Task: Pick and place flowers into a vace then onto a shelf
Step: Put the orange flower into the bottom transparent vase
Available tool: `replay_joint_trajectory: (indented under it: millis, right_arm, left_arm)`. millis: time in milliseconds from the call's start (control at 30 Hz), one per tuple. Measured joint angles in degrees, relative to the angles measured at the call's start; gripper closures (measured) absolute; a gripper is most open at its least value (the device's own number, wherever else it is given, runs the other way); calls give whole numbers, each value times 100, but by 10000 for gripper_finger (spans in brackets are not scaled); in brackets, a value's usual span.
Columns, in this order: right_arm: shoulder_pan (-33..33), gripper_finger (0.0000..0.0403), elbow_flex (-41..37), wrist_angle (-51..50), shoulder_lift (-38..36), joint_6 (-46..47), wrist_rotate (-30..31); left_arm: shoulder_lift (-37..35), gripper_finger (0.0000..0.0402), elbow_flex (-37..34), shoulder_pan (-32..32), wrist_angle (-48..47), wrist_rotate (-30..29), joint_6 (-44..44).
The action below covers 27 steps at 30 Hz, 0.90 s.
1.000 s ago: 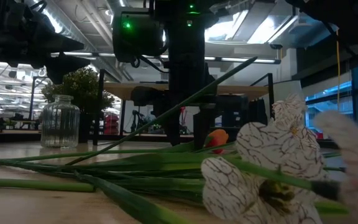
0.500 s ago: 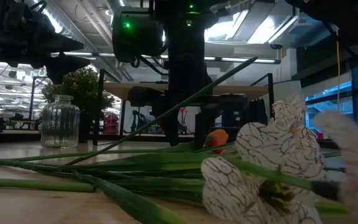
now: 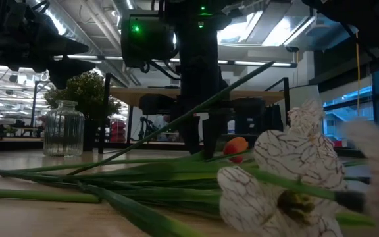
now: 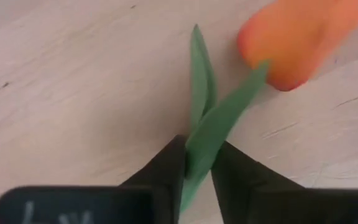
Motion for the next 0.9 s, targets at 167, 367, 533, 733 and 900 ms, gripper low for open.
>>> replay_joint_trajectory:
  millis: [167,367,533,733,900]
  right_arm:
    - [0,361,2,44,-1,-547,12]
    - [52,392,447,-190,47,-1268,157]
    - [164,398,1203,-569,17,-1623,801]
    - [358,398,1623,-400,-303,-2344,1454]
    - [560,398,1593,-330,-934,-2749,1989]
  left_arm:
    - [1,166,1,0,-2,0,2]
    - [1,166,0,0,-2,-2,1]
    - [1,166,1,1,-2,-2,2]
    - [0,166,1,0,-3,-2,2]
    - [0,166,-1,2,-4,-11,2]
